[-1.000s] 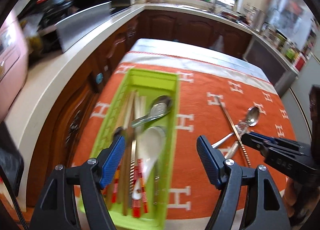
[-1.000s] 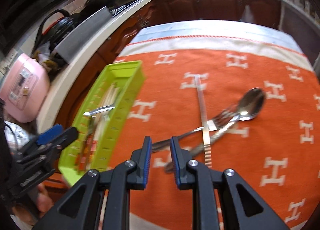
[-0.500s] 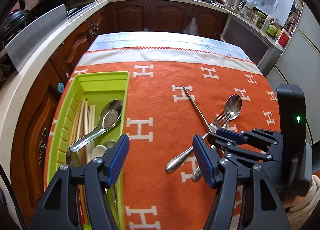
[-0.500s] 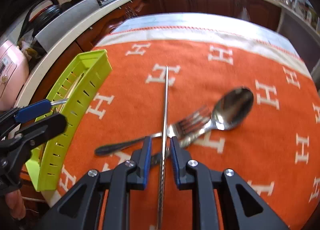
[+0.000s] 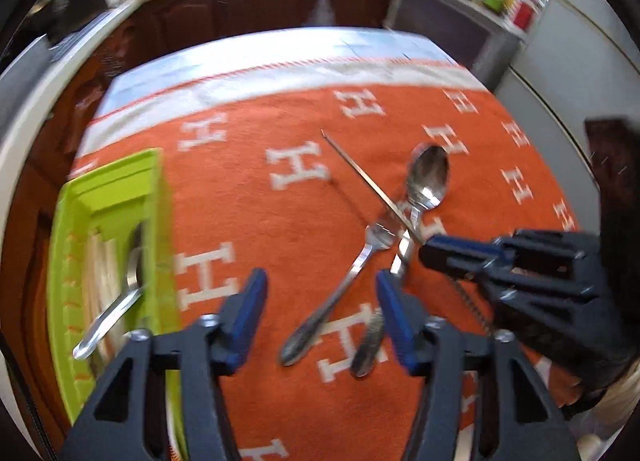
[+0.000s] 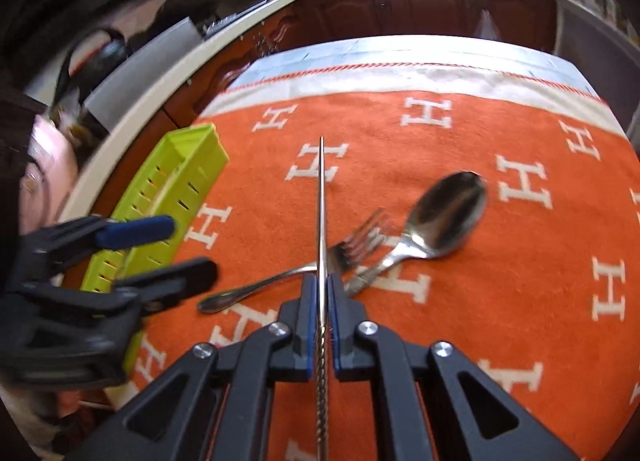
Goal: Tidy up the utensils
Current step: 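Grasp a silver fork with the left tool while the right tool holds the metal chopstick, then carry the fork and chopstick into the tray and open both tools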
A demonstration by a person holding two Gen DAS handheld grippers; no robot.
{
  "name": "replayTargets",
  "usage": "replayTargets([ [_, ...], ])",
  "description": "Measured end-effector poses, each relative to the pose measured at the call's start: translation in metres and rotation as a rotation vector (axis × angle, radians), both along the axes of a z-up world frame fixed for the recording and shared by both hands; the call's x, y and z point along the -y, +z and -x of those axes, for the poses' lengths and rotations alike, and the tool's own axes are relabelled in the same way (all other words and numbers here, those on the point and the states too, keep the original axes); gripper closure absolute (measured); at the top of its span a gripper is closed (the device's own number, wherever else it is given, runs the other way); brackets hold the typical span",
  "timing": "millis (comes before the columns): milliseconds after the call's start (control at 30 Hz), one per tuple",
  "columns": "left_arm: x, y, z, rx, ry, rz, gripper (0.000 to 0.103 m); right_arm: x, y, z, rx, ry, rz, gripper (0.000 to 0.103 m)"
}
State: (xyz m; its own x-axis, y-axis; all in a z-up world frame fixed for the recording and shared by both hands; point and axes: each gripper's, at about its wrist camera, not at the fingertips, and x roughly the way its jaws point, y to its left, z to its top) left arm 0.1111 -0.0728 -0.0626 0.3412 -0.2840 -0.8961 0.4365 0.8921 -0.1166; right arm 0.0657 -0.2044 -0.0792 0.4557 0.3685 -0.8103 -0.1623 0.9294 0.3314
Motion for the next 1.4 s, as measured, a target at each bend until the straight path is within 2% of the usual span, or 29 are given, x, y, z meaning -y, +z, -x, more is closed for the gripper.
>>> replayTargets([
  [33,0.007,-0.005,-0.003,-0.025,-0.025,-0.004,0.067,0.006,0.002,0.002,0.002,-0.011,-0.014,0.098],
  [67,0.013,-0.011,-0.006,-0.046,-0.046,-0.012,0.071,0.014,0.004,0.006,0.003,-0.028,-0.029,0.098],
  [233,0.030,-0.035,-0.019,-0.121,-0.091,-0.049,0.079,0.035,0.008,0.015,0.011,-0.073,-0.077,0.098],
  [400,0.040,-0.034,-0.022,-0.097,-0.135,-0.075,0.079,0.046,0.004,0.020,-0.001,-0.095,-0.116,0.098],
  [433,0.041,-0.034,-0.022,-0.092,-0.139,-0.083,0.084,0.047,0.003,0.020,-0.004,-0.096,-0.121,0.098],
  [467,0.042,-0.033,-0.022,-0.086,-0.136,-0.094,0.094,0.048,0.002,0.020,-0.007,-0.100,-0.127,0.098],
  [600,0.035,-0.032,-0.027,-0.117,-0.082,-0.048,0.100,0.050,-0.001,0.020,-0.016,-0.105,-0.146,0.098],
  [867,0.010,-0.025,-0.017,-0.129,0.028,0.018,0.101,0.049,0.000,0.024,-0.017,-0.098,-0.169,0.098],
  [1233,-0.047,0.030,0.018,-0.058,0.145,0.137,0.101,0.018,0.012,0.031,-0.018,-0.031,-0.198,0.098],
  [1400,-0.091,0.051,0.040,-0.009,0.235,0.148,0.101,-0.011,0.027,0.028,-0.011,0.036,-0.233,0.098],
])
